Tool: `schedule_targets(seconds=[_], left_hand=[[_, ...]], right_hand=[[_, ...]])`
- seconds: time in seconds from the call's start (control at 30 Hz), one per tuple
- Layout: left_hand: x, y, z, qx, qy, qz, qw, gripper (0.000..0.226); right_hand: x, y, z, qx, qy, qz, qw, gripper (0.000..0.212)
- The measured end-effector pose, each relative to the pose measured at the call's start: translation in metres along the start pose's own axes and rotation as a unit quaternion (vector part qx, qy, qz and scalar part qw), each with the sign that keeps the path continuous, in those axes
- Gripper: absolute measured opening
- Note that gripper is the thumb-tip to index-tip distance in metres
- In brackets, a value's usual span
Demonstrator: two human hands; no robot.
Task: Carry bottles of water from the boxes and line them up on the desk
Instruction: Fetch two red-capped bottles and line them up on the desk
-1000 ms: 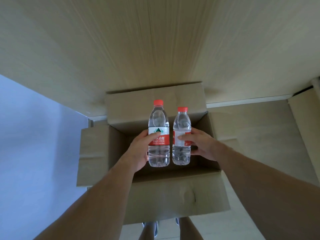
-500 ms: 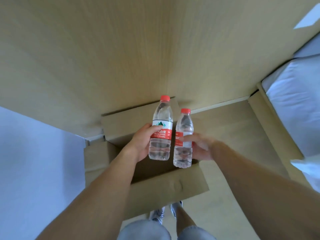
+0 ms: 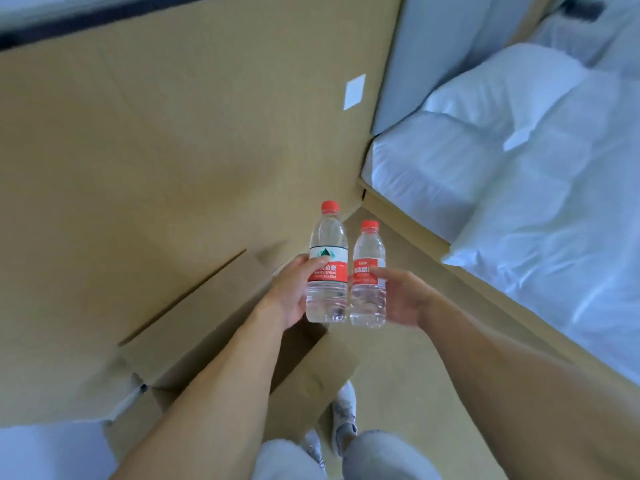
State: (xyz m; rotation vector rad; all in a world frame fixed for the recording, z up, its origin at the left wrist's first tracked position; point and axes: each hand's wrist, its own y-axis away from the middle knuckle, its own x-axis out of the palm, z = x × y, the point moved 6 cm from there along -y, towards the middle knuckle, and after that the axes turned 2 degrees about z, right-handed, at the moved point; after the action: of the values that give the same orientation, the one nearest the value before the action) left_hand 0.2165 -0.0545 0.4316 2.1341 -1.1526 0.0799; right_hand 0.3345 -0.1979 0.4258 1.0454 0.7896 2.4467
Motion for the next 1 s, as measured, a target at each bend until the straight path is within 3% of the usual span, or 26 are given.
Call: schedule_targets(seconds=[0.1, 0.17, 0.23, 0.4, 0.53, 0.63, 0.77, 0.9, 1.0], left_hand=[[0.061, 0.000, -0.003, -0.013, -0.041, 0.050, 0.998, 0.037], [0.102, 0.002, -0.002, -0.019, -0.070, 0.084, 0.994, 0.037], [0.143, 0.004, 0.006, -0.029, -0.097, 0.122, 0.987, 0.041], [0.250, 0.011, 0.041, -0.039, -0.151, 0.198, 0.968, 0.039], [0.344, 0.026, 0.091, -0.065, -0.179, 0.254, 0.948, 0.026], [0.419, 0.046, 0.140, -0.086, -0.200, 0.300, 0.929, 0.029], [0.513, 0.082, 0.210, -0.116, -0.217, 0.358, 0.901, 0.031], [0.597, 0.120, 0.271, -0.147, -0.225, 0.409, 0.872, 0.044], [0.652, 0.149, 0.312, -0.173, -0.241, 0.442, 0.847, 0.041]], right_hand=[[-0.034, 0.055, 0.006, -0.057, -0.044, -0.036, 0.997, 0.059], [-0.056, 0.095, 0.006, -0.098, -0.082, -0.057, 0.990, 0.050], [-0.078, 0.133, 0.002, -0.131, -0.135, -0.065, 0.980, 0.040], [-0.143, 0.233, -0.022, -0.211, -0.199, -0.151, 0.945, 0.040], [-0.193, 0.320, -0.056, -0.262, -0.232, -0.200, 0.915, 0.042], [-0.226, 0.389, -0.085, -0.299, -0.243, -0.214, 0.898, 0.055], [-0.272, 0.481, -0.127, -0.328, -0.235, -0.244, 0.882, 0.039], [-0.306, 0.564, -0.171, -0.353, -0.237, -0.289, 0.858, 0.056], [-0.324, 0.621, -0.205, -0.377, -0.232, -0.317, 0.839, 0.047]])
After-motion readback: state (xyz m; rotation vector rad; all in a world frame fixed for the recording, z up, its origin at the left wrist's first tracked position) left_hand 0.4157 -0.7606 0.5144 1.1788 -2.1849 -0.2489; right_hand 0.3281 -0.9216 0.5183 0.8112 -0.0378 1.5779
